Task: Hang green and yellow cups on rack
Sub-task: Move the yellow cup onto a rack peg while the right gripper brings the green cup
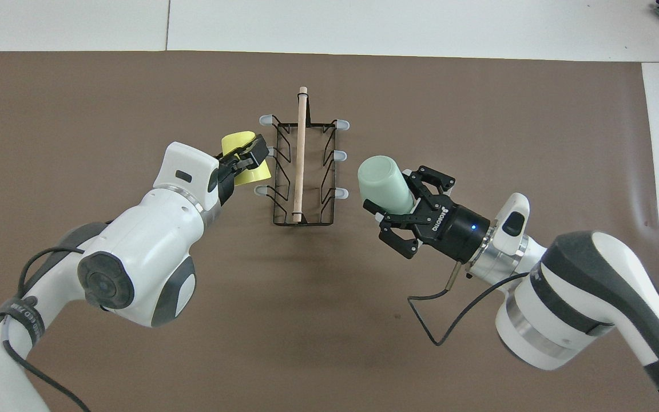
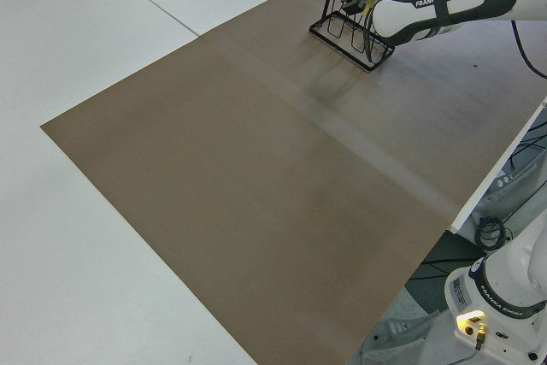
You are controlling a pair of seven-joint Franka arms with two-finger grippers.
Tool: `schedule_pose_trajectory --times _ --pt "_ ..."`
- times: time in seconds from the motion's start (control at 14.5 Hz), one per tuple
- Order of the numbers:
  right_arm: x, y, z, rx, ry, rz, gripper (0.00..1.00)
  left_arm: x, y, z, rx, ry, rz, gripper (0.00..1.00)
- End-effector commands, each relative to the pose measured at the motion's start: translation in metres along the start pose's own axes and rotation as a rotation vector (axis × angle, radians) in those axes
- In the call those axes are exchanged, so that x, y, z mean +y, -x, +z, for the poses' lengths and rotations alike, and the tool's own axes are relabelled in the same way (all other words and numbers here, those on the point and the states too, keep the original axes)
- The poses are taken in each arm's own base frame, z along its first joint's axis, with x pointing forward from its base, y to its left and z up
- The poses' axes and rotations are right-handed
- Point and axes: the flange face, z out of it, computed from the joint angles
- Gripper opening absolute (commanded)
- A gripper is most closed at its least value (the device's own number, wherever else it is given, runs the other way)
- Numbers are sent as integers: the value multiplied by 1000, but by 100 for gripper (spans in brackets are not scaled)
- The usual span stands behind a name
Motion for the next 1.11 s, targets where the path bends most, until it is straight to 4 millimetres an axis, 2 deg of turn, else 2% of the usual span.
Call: schedule_pose_trajectory --times 0.0,0.14,0.21,0.28,0.48,0.62,0.76,1.04 --pt "-6 9 11 20 35 -18 0 6 -5 11 3 18 13 0" --pt "-1 19 10 -13 60 -50 0 6 -5 14 -1 17 13 0" --pt "3 33 17 -21 55 -70 0 5 -4 14 -3 15 16 0" --pt "8 37 22 -7 66 -67 0 4 -1 15 -10 9 18 0" --pt "9 43 30 -5 70 -59 0 4 7 14 -30 -5 29 0" --pt "13 43 43 8 77 -66 0 9 20 14 -100 -57 47 0" --pt "7 49 56 0 71 -55 0 12 23 11 -130 -89 46 0" --pt "9 49 70 6 91 -56 0 17 24 -4 -173 -154 59 0"
